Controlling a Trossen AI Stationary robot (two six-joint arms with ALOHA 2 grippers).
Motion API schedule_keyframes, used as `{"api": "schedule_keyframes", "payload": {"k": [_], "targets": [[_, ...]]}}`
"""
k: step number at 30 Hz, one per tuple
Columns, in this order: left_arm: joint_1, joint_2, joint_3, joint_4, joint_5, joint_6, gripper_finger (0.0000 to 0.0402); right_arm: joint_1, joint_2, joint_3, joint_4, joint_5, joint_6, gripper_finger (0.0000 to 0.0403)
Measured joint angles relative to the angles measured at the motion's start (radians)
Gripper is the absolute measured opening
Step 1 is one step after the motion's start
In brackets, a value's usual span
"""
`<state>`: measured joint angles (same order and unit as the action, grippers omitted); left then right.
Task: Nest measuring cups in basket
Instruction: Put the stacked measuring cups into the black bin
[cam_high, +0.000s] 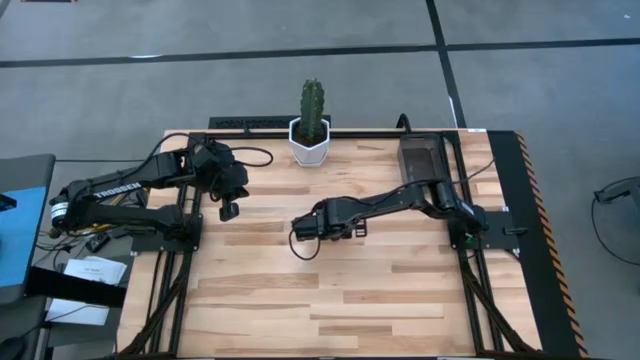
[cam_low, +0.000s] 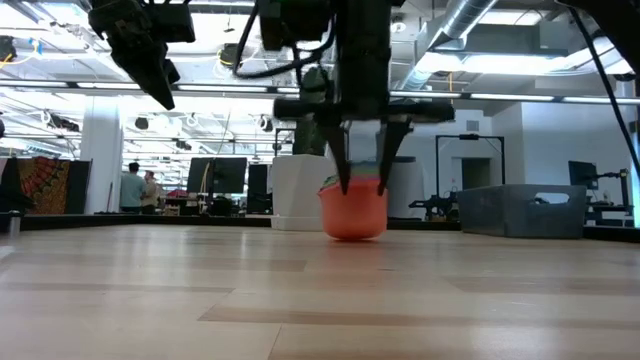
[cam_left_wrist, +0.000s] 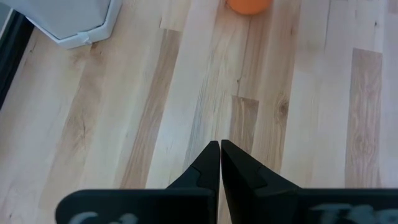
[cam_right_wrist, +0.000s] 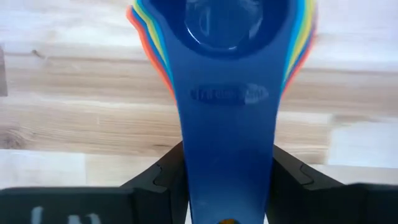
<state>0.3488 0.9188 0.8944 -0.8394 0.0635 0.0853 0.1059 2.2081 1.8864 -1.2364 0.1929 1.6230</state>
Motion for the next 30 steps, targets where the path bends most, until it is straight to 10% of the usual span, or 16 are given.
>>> {"api": "schedule_keyframes", "payload": {"k": [30], "targets": [[0.000, 0.000, 0.000, 0.015, 0.000, -0.003, 0.0002, 0.022, -0.029, 0.001, -0.015, -0.001, -0.036, 0.0227]]}}
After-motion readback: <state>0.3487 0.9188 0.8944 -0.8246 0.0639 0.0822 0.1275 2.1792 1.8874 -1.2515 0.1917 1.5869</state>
